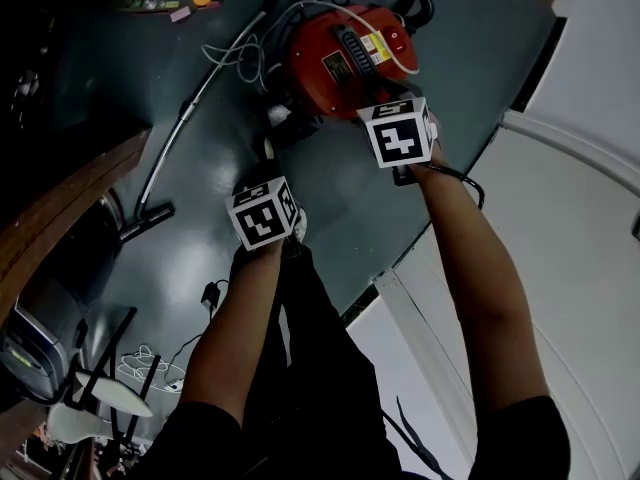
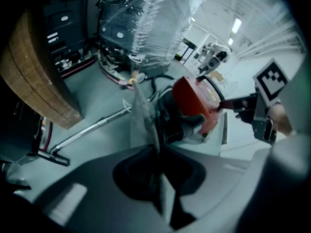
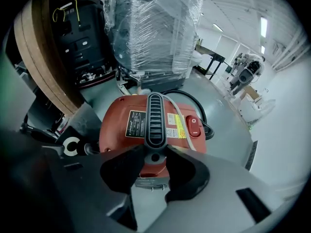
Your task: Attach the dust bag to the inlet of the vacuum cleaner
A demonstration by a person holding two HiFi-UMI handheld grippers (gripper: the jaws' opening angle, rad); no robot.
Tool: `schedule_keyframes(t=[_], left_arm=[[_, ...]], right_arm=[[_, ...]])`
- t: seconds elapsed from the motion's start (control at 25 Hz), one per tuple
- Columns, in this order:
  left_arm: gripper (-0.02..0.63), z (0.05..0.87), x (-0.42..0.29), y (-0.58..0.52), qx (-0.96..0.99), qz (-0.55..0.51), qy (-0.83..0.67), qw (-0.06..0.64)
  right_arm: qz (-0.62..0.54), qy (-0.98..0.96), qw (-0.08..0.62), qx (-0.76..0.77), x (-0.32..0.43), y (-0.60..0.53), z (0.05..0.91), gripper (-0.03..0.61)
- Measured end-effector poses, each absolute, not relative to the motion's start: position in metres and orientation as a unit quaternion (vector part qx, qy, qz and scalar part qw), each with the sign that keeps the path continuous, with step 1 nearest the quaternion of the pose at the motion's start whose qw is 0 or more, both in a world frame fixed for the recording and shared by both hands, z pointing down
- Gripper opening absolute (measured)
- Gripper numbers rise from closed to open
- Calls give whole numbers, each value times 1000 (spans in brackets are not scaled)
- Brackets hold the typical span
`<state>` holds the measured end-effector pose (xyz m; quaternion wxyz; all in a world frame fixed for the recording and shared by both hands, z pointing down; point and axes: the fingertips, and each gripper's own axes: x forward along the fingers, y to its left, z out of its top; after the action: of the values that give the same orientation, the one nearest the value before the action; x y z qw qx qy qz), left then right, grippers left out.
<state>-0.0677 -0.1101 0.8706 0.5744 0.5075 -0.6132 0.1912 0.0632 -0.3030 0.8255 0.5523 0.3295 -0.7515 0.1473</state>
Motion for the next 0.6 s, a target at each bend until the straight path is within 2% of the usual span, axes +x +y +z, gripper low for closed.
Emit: schedule_keyframes(t=[0.6], left_arm=[[41, 887, -56, -128, 492, 178, -601, 604]], right_arm=[[158, -735, 571, 330, 62, -302, 826, 133]])
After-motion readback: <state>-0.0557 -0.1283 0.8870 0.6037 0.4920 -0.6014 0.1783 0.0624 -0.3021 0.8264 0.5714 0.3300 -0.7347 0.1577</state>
